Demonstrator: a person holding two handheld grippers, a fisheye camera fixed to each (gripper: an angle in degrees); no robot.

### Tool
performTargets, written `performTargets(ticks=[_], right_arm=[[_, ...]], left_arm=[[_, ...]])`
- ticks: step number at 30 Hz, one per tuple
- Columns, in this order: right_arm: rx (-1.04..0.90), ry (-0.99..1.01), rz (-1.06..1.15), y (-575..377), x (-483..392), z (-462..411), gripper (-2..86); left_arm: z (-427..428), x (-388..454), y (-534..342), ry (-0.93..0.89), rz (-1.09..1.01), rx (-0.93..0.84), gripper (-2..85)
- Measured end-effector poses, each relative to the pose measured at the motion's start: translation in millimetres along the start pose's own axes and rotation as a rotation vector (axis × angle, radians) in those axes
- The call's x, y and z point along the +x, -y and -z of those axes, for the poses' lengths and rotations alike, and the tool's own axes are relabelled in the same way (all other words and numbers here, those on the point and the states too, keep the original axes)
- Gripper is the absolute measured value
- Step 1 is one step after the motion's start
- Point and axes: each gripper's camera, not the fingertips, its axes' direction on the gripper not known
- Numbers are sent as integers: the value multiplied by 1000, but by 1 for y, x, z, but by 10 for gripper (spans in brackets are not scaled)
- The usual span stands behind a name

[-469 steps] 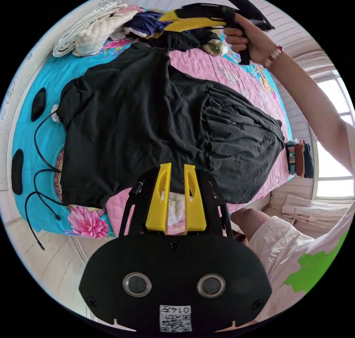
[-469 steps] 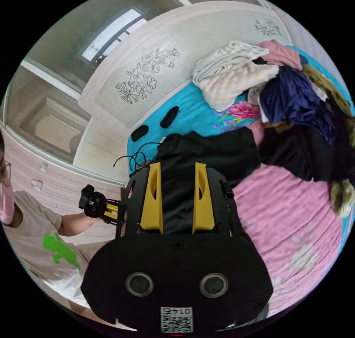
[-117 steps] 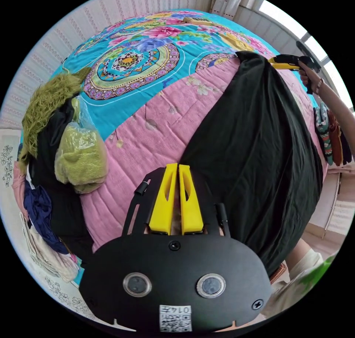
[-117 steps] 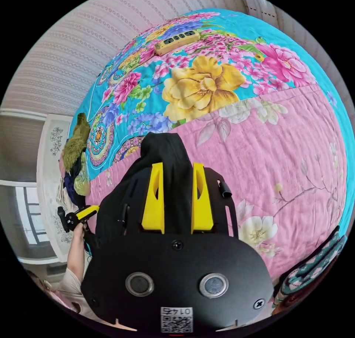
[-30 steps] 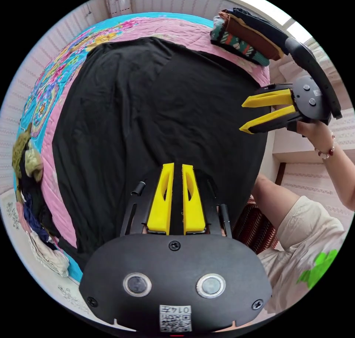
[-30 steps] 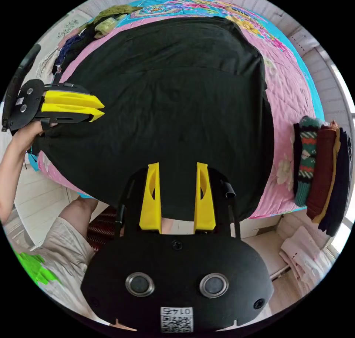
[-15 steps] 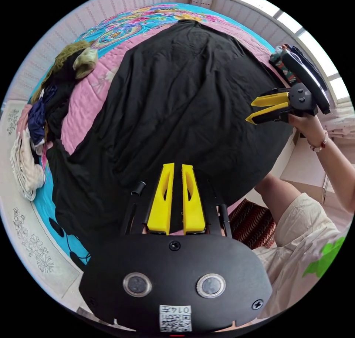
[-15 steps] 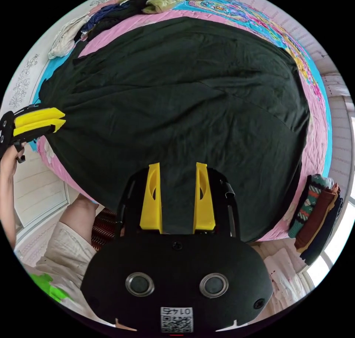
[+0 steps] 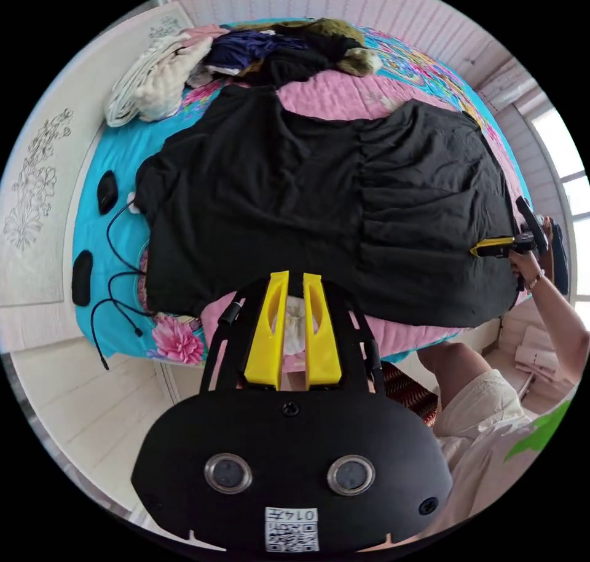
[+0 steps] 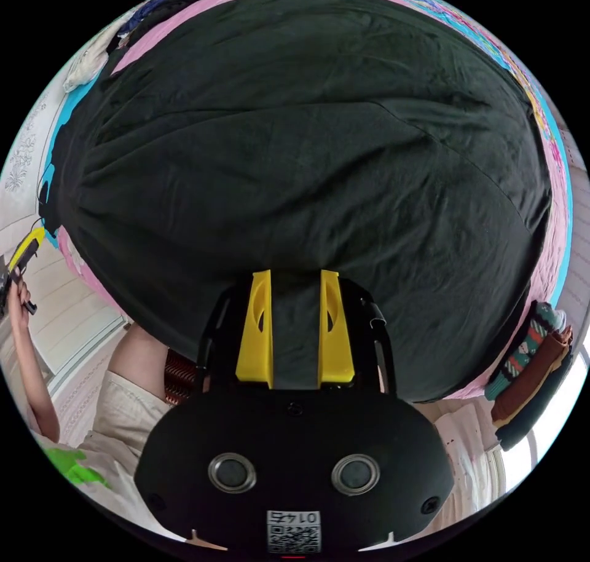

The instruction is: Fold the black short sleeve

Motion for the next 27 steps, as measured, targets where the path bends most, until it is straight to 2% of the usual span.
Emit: performTargets(ticks=[5, 8, 10, 15, 17, 21, 24, 27], right_arm=[[149, 96, 133, 27, -91, 50, 107], [197, 137, 360, 54, -197, 67, 118], [236, 191, 574, 75, -300, 75, 122], [178, 223, 895, 110, -494, 51, 137], [155, 225, 952, 118, -546, 40, 141], [194, 78, 1017, 130, -625, 18, 138], [159, -63, 1013, 144, -659, -2, 93], [169, -22, 1002, 157, -673, -1, 45]], left_arm=[[4, -107, -50, 1, 189, 8, 77], [4, -155, -78, 0, 247, 14, 75], [3, -179, -93, -2, 268, 16, 73], [3, -243, -123, -11, 304, 39, 70], [2, -262, -129, -37, 304, 46, 69], [3, -299, -136, -33, 284, 57, 68], [4, -322, -140, -28, 277, 65, 68], [4, -343, -146, -37, 280, 70, 68]])
